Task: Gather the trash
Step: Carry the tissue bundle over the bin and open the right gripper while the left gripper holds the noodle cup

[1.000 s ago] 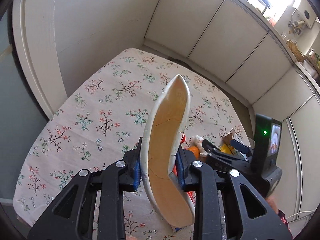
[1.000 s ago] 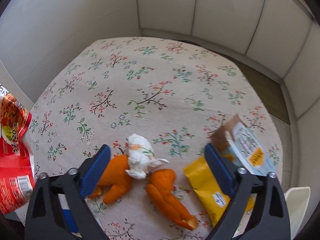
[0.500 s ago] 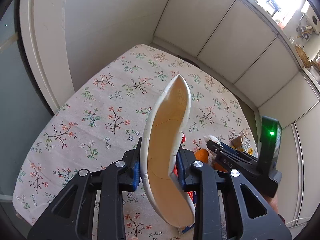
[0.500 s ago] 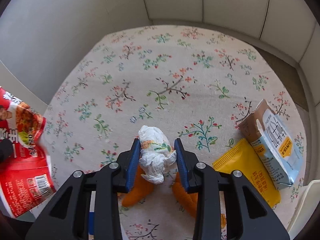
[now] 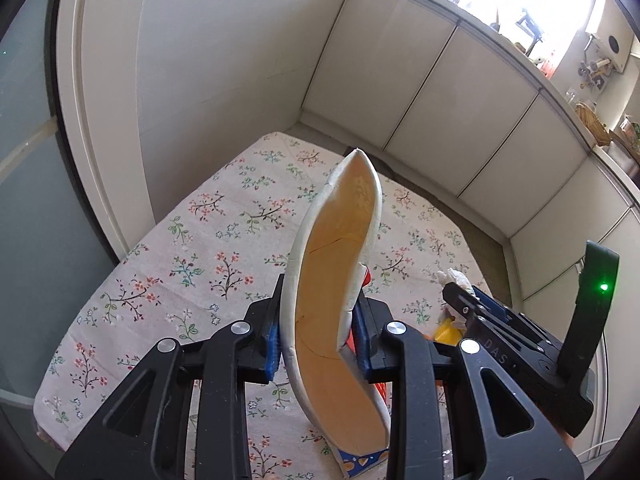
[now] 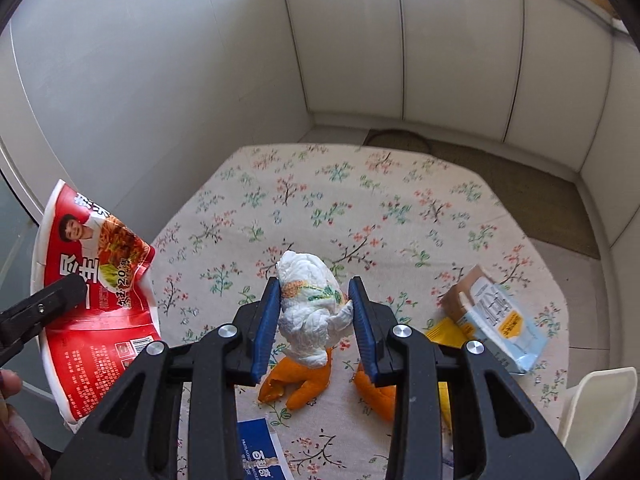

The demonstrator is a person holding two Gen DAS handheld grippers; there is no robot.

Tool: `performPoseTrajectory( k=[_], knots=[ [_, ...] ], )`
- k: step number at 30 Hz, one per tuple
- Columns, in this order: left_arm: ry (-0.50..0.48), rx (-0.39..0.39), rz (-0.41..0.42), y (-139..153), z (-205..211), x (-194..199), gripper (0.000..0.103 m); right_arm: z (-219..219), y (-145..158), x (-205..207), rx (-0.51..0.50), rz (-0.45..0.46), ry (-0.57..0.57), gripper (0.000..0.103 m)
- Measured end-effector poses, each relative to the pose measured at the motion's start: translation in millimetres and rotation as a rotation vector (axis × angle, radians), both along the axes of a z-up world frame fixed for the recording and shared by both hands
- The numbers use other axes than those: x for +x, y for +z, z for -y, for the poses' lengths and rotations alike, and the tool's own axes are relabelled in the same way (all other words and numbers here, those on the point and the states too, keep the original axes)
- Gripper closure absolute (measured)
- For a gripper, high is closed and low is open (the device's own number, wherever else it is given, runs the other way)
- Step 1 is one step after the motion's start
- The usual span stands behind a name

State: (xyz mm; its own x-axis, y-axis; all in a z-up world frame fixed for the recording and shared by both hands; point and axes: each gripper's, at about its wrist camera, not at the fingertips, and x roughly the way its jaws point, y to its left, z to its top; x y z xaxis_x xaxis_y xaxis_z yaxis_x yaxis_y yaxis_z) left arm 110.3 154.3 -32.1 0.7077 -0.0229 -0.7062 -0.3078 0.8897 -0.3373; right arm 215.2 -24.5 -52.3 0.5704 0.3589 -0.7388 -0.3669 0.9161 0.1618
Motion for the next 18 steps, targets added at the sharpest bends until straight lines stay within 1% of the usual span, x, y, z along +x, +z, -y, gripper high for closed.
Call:
performPoseTrajectory(
  k=[5, 10, 13, 18],
  knots=[
    [-0.006, 0.004, 0.045, 13.0, 7.7, -4.0, 0.076, 13.2, 22.1, -15.9, -0.002, 0.089, -0.037, 0.068],
    [-0.031, 0.005, 0.085, 25.4, 22.1, -7.4, 0.076, 28.2, 42.6, -34.8, -0.023, 0.207, -0.080, 0.068],
    [-0.043, 0.004, 0.108, 31.6, 30.7, -8.8, 0.076, 39.3, 52.8, -43.5, -0.027, 0.262, -0.109, 0.068],
    [-0.068, 0.017, 0.145, 41.2, 46.5, -10.1, 0.076, 58.0, 65.6, -54.0, -0.033, 0.327, -0.157, 0.068]
  ],
)
